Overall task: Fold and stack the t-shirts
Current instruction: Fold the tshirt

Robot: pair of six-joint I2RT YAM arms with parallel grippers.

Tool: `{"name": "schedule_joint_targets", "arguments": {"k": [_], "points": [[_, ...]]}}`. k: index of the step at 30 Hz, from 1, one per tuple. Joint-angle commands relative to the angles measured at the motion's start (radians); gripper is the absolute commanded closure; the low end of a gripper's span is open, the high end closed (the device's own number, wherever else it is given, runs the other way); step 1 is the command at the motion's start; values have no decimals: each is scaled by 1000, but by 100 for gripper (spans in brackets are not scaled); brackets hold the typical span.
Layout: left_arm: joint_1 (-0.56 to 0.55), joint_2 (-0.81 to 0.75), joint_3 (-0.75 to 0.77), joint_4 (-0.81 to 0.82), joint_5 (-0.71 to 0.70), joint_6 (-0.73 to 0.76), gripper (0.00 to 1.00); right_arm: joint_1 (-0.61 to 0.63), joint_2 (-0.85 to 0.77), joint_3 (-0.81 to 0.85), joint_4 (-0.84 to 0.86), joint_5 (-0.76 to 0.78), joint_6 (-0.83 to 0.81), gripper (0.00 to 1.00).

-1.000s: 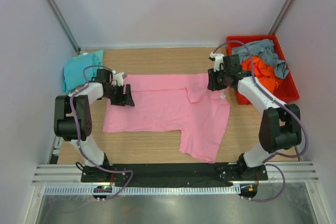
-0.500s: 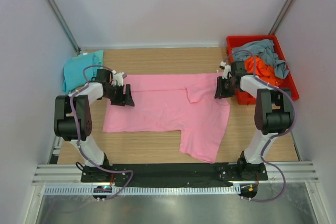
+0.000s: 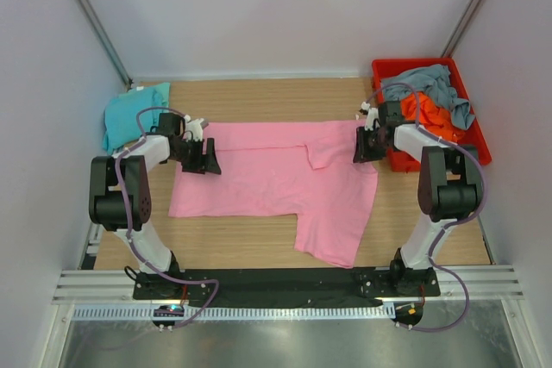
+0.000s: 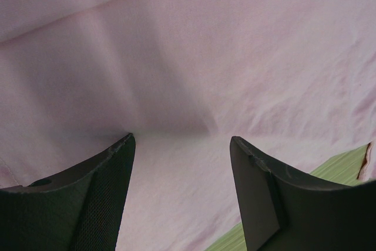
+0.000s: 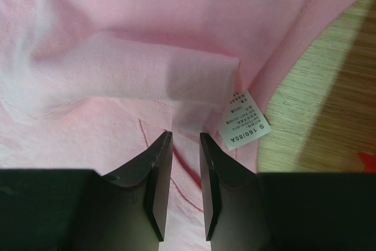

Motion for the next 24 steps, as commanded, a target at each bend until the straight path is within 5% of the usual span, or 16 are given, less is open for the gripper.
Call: {"name": "schedule_joint_targets", "arguments": {"k": [1, 18, 24], "points": [[1, 38, -4, 3, -26, 20, 32, 0, -59, -5, 18, 24, -17, 69], [1, 33, -4, 5, -26, 20, 32, -5, -34, -29, 50, 44, -21, 70], [1, 35, -6, 5, -28, 20, 32, -8, -48, -36, 58, 40, -18, 95]]}}
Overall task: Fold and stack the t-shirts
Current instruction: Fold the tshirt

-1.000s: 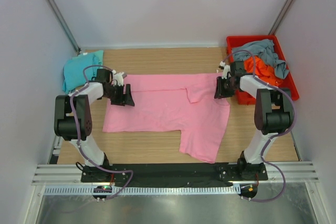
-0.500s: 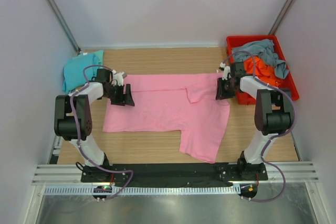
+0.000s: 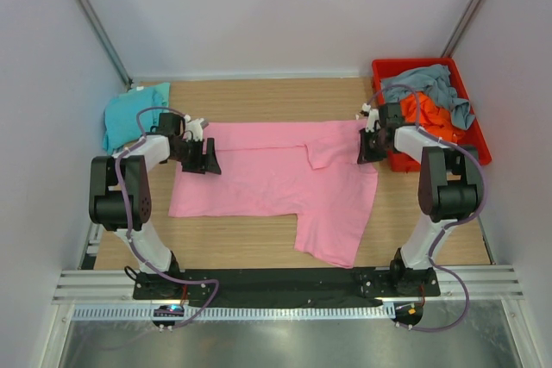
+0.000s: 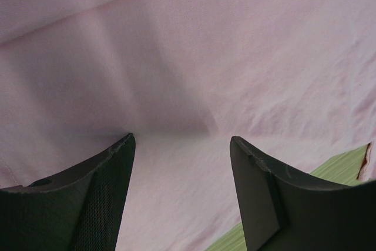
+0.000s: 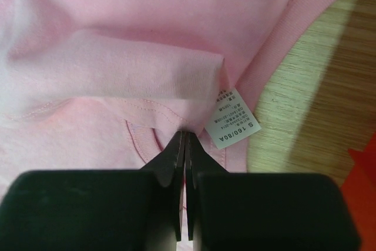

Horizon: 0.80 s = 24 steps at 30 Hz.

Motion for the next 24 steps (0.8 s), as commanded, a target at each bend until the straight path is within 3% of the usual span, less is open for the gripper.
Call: {"name": "schedule_joint_targets", "arguments": {"k": [1, 16, 20, 24], "points": [[1, 34, -7, 5, -28, 20, 32, -5, -62, -15, 33, 5, -2, 96], [1, 46, -2, 10, -22, 18, 32, -5, -275, -54, -117, -21, -12, 98], [1, 48, -2, 10, -22, 18, 32, -6, -231, -57, -111, 14, -18, 65], [1, 43, -4, 8, -22, 18, 32, -6, -165, -55, -44, 43, -16, 62]]}}
